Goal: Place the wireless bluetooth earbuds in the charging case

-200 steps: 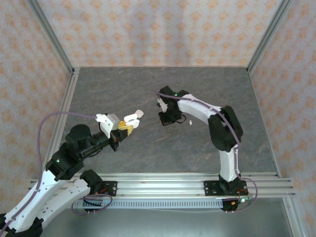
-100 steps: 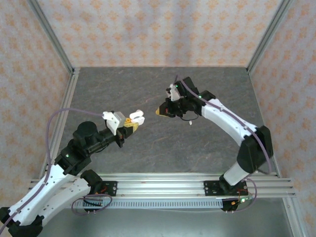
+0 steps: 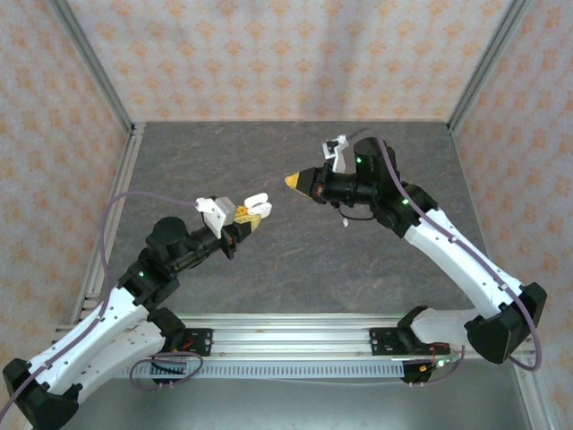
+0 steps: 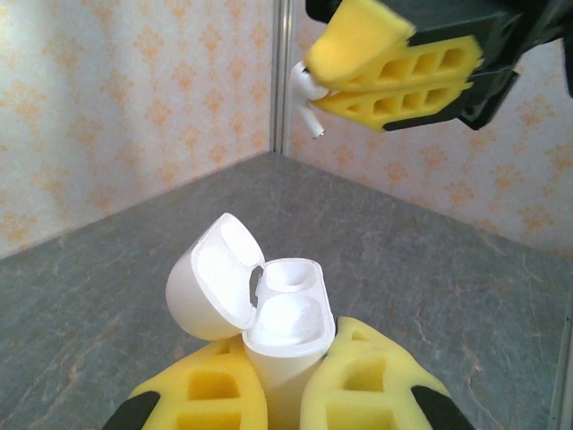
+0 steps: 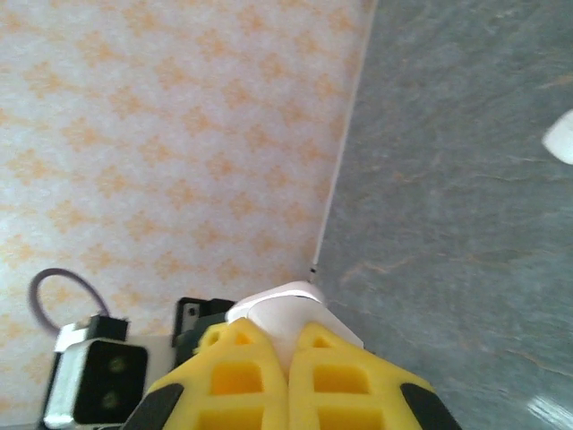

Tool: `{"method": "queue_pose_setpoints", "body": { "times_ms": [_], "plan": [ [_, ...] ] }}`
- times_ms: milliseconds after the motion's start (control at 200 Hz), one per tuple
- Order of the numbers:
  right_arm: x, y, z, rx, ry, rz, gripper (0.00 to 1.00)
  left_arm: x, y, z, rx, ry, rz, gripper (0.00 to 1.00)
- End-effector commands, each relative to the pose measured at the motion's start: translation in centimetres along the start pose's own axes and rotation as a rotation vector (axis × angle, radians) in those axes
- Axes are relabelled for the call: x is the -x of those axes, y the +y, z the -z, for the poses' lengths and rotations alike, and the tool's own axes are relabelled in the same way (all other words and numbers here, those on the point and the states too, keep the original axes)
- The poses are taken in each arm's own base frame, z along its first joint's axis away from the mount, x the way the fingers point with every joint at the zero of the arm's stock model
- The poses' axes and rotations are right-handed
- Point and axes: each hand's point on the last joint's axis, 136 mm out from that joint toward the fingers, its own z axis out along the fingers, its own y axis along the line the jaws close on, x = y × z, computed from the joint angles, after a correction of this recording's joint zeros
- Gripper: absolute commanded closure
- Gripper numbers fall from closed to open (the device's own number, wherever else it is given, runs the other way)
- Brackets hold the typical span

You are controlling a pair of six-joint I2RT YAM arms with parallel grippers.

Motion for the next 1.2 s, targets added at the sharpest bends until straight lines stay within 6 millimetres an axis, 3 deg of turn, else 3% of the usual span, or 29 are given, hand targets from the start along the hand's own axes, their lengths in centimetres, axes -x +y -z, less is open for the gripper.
{"method": "queue_pose_setpoints", "body": {
  "times_ms": [0, 230, 370, 680, 1191],
  "plan": [
    [0.2, 2.7, -0.4, 0.089, -0.035, -0.016, 0.99, 1.9, 0.4, -0.1, 0.025, -0.100, 0.002, 1.00],
    [-1.1, 5.8, -3.0, 0.200, 0.008, -0.035, 0.99, 2.4, 0.9, -0.3, 0.044, -0.141, 0.010, 1.00],
    [-1.8, 6.5, -4.1, 0.226, 0.031, -0.042, 0.99, 2.6, 1.0, -0.3, 0.055, -0.144, 0.001, 1.00],
    [-3.0, 5.7, -6.0, 0.222, 0.065, -0.076, 1.00, 3.0, 1.2, -0.3, 0.064, -0.157, 0.001, 1.00],
    [-3.9, 5.3, -5.6, 0.223, 0.087, -0.108, 1.00, 3.4, 1.3, -0.3, 0.074, -0.170, -0.010, 1.00]
  ]
}}
